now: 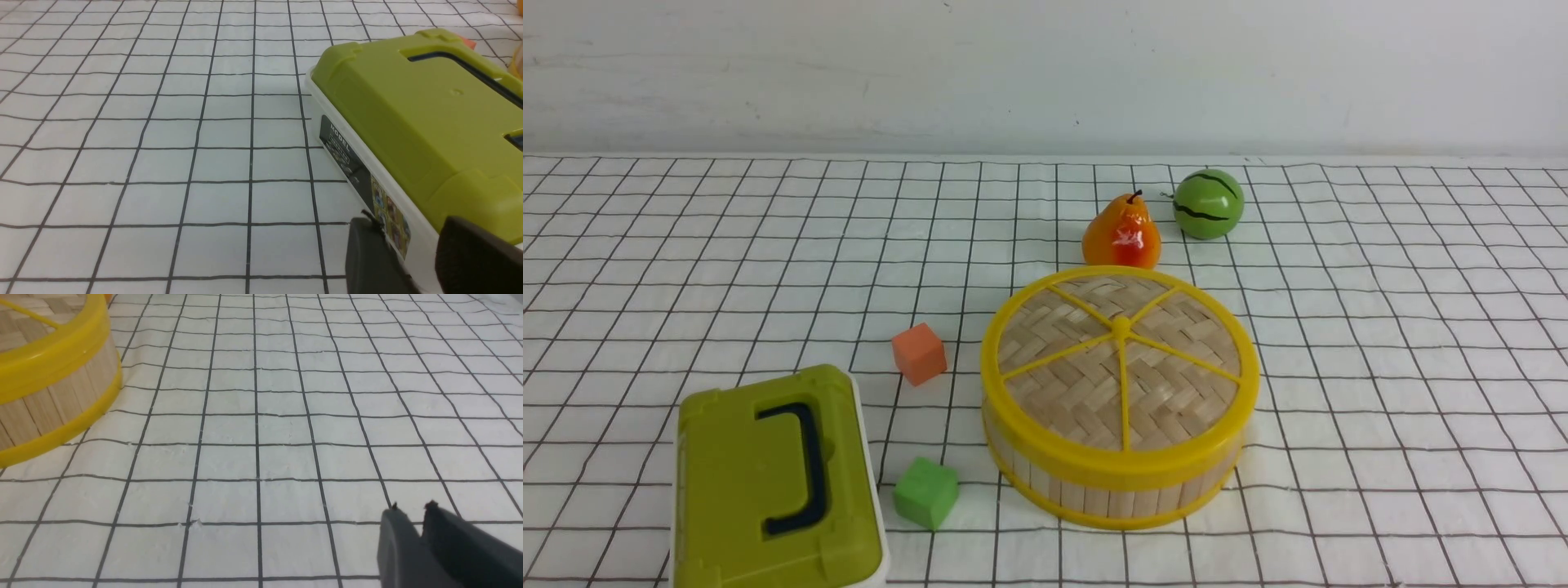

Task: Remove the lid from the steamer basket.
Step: Use the right arm to lift the lid of the steamer

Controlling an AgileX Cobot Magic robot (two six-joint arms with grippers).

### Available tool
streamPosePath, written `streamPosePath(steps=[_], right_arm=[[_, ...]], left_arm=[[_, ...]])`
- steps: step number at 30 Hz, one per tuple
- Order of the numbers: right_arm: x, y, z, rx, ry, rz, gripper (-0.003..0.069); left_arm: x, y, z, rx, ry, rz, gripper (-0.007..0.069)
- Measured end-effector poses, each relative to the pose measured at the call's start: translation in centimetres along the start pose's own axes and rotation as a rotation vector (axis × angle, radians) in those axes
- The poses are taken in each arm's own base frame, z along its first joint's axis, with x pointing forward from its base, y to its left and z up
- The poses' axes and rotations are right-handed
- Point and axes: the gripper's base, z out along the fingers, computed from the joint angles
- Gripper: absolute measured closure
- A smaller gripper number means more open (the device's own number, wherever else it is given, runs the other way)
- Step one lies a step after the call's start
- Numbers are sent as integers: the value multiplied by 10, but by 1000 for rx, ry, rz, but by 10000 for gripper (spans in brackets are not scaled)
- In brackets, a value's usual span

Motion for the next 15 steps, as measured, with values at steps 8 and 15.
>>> streamPosePath(steps=[8, 15], right_arm=[[0, 1, 0, -16, 1, 40, 559], [-1, 16, -1, -180, 30, 487, 554]], left_arm=[[0, 0, 0, 0, 0, 0, 385], [0, 0, 0, 0, 0, 0, 385]])
